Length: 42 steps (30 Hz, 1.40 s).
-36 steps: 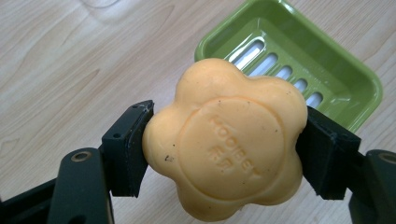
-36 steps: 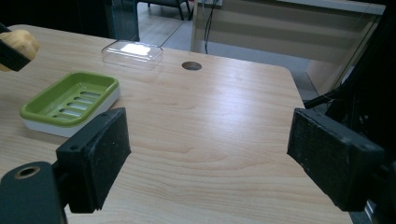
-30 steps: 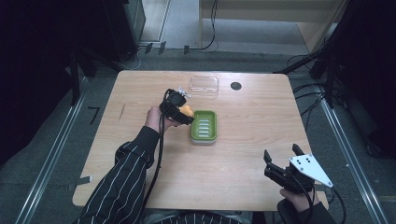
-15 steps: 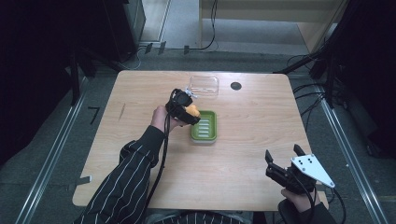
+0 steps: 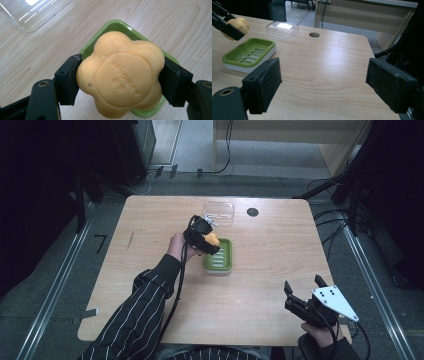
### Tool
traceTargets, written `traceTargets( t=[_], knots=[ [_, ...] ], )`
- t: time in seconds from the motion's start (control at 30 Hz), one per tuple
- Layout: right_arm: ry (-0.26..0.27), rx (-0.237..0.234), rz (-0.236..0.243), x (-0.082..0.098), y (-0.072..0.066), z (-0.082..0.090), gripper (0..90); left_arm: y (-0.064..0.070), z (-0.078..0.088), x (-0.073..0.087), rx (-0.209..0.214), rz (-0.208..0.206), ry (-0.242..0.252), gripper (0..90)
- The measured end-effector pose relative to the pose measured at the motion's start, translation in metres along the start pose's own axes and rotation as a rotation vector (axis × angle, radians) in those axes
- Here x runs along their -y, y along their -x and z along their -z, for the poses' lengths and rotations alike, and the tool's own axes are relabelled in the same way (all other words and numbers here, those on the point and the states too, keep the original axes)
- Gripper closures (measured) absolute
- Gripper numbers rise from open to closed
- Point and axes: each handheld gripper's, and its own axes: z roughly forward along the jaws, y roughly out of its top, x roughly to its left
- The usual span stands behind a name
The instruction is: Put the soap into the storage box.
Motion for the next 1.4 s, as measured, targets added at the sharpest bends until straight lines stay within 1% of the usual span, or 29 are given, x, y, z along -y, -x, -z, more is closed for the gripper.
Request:
traceTargets(
  t=[0.2,0.3,0.37,0.43,0.53,0.8,0.93,1.0,1.07,1.2,1.27,1.37,1.4],
  knots=[
    [0.001,0.003,-0.002,0.000,0.001,0.001,13.7,0.002,-0.005,-0.003,0.004,-0.013,-0.013,27.8],
    [0.000,0.005,0.000,0.000,0.001,0.001,13.7,0.003,-0.007,-0.003,0.006,-0.011,-0.014,27.8],
    [-0.002,0.005,-0.004,0.000,0.001,0.001,13.7,0.004,-0.008,-0.004,0.005,-0.020,-0.021,27.8],
    [-0.001,0.005,-0.002,0.001,0.001,0.001,13.7,0.005,-0.010,-0.004,0.010,-0.016,-0.020,27.8],
    [0.001,0.006,-0.002,0.001,0.001,0.002,13.7,0.005,-0.012,-0.005,0.014,-0.020,-0.026,27.8],
    [0.001,0.006,-0.001,0.001,0.002,0.002,13.7,0.008,-0.022,-0.005,0.016,-0.022,-0.037,27.8],
    [0.001,0.007,-0.001,0.001,0.001,0.002,13.7,0.009,-0.027,-0.006,0.015,-0.035,-0.057,27.8],
    [0.001,0.007,-0.001,0.001,0.002,0.002,13.7,0.010,-0.030,-0.006,0.016,-0.034,-0.057,27.8],
    [0.001,0.008,-0.002,0.001,0.002,0.002,13.7,0.011,-0.031,-0.006,0.013,-0.042,-0.066,27.8],
    [0.002,0.009,-0.002,0.001,0.002,0.002,13.7,0.013,-0.035,-0.006,0.018,-0.038,-0.072,27.8],
    [0.002,0.010,-0.004,0.001,0.002,0.002,13.7,0.014,-0.037,-0.006,0.015,-0.049,-0.084,27.8],
    [0.001,0.009,-0.004,0.001,0.001,0.002,13.7,0.016,-0.041,-0.006,0.000,-0.067,-0.108,27.8],
    [0.002,0.009,-0.003,0.001,0.002,0.002,13.7,0.016,-0.042,-0.006,0.000,-0.065,-0.110,27.7]
  ],
)
